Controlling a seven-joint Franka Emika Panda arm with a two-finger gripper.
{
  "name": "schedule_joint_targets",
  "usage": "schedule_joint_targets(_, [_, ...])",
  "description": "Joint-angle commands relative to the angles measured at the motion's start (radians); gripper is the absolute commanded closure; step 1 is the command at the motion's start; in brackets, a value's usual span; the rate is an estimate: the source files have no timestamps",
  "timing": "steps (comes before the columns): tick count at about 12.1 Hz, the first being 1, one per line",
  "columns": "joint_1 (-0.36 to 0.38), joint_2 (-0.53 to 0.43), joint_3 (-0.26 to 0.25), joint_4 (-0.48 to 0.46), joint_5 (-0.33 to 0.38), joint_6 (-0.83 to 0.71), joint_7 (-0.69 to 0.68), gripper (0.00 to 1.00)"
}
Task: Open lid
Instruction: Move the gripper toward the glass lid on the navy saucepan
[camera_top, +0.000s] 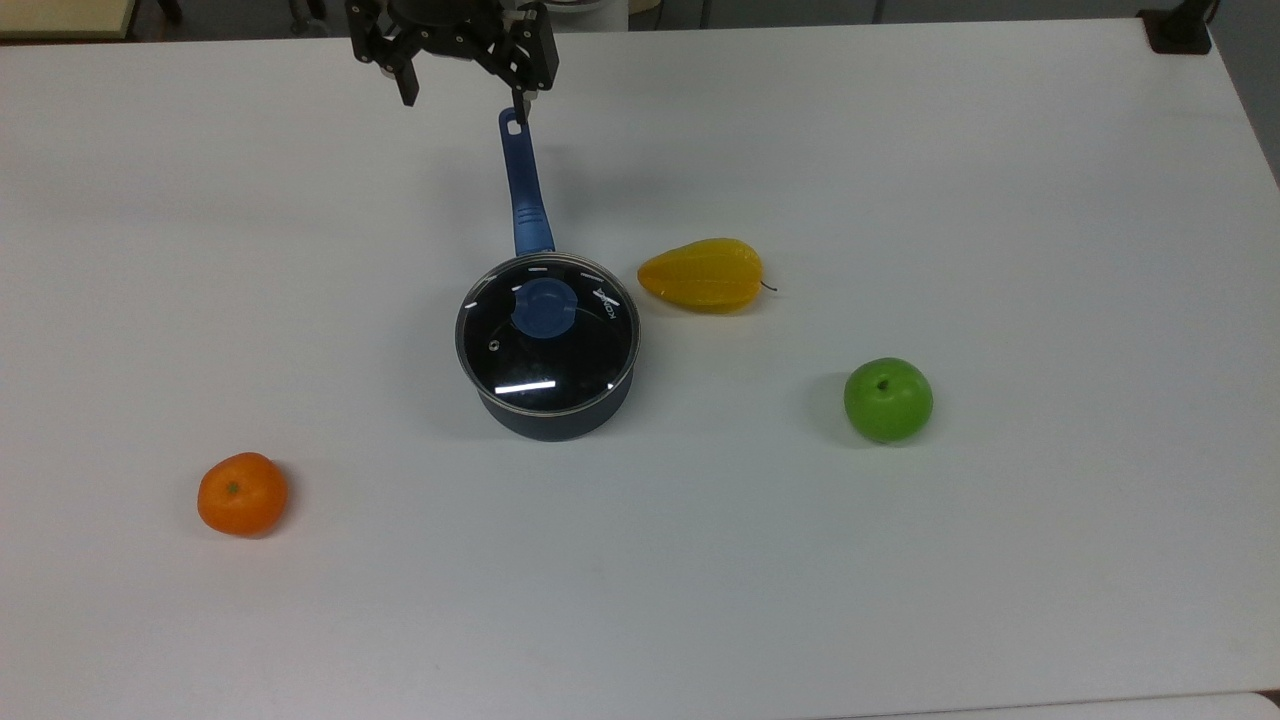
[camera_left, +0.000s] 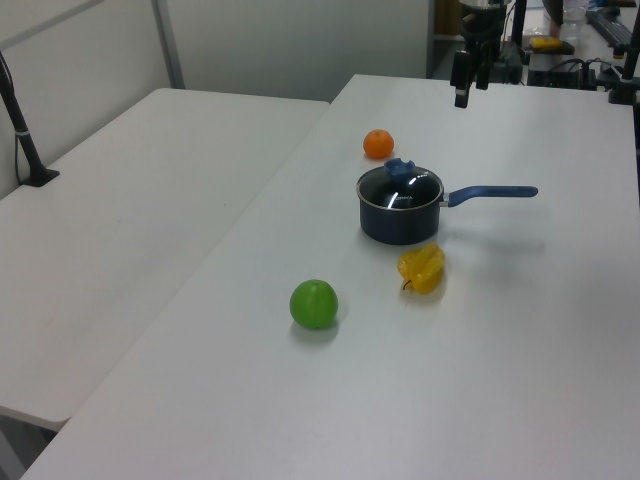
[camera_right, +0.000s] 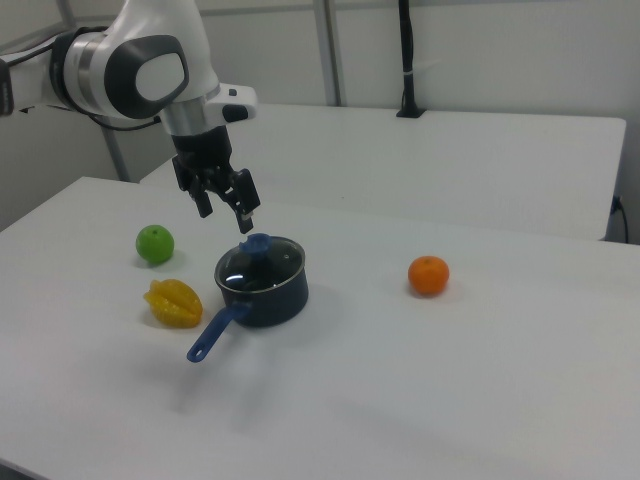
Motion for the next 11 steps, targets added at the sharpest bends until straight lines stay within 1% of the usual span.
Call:
schedule_joint_targets(1, [-0.006,-0.024,-0.006,-0.008,-0.002,-0.016,-0.027,0.0])
schedule_joint_targets(8, [-0.012,-0.013,-0.006,0.012,-0.002,-0.015,-0.03,0.0])
schedule_joint_targets(11, [-0.01,-0.007,-0.006,0.012,-0.002,-0.013,-0.063,0.0])
